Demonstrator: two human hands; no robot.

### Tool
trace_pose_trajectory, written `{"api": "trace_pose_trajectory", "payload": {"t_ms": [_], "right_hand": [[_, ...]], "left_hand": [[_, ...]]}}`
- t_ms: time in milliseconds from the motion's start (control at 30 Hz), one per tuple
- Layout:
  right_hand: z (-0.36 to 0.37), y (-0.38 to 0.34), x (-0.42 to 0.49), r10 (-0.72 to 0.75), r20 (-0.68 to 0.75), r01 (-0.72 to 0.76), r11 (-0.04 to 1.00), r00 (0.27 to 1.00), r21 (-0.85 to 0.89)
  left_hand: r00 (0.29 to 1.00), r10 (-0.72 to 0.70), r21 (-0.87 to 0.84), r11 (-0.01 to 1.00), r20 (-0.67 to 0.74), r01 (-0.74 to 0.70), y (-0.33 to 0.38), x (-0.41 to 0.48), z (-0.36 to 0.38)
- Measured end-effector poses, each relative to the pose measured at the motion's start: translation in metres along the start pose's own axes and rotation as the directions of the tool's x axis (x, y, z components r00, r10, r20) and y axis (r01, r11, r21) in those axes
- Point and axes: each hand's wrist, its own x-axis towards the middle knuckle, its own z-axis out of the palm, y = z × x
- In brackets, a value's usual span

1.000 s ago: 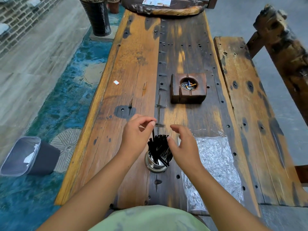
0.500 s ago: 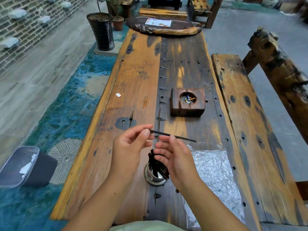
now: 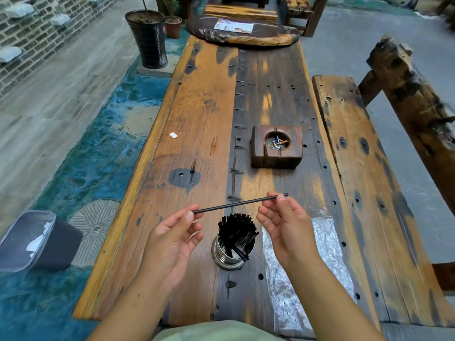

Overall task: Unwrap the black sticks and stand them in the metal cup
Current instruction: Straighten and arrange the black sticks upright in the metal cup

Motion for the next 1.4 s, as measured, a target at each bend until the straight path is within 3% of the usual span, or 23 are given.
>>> {"api": "trace_pose_trajectory", "payload": {"t_ms": [267,500,733,933,1267,1400], "right_hand": [[-0.009,-0.002,0.004,0.009,-0.098,-0.003,0.998,0.995,0.064],[-0.016,-0.007,0.006,-0.087,-0.116,0.088,0.996,0.989,0.004],[-0.023,-0.007,0.007,-0.269,-0.109,0.243,0.948,0.957,-0.203],[-0.031,-0.01,0.005,-0.4,-0.065,0.352,0.864,0.914,-0.36],[-0.051,-0.01,0.013,-0.497,-0.041,0.394,0.734,0.867,-0.552],[-0.058,0.005,0.014,-0.486,0.041,0.382,0.628,0.873,-0.678]], "left_hand": [[0.998,-0.068,0.033,0.997,0.012,0.068,-0.01,0.002,-0.003],[0.998,0.058,0.325,0.944,-0.017,-0.05,-0.028,0.009,-0.009],[0.998,0.055,0.499,0.866,-0.031,-0.033,-0.047,0.017,-0.011],[0.995,0.085,0.631,0.769,0.051,-0.098,-0.056,0.022,-0.013],[0.992,0.106,0.73,0.672,0.069,-0.122,-0.071,0.051,-0.025],[0.992,0.007,0.815,0.569,0.124,-0.106,-0.083,0.071,-0.032]]}}
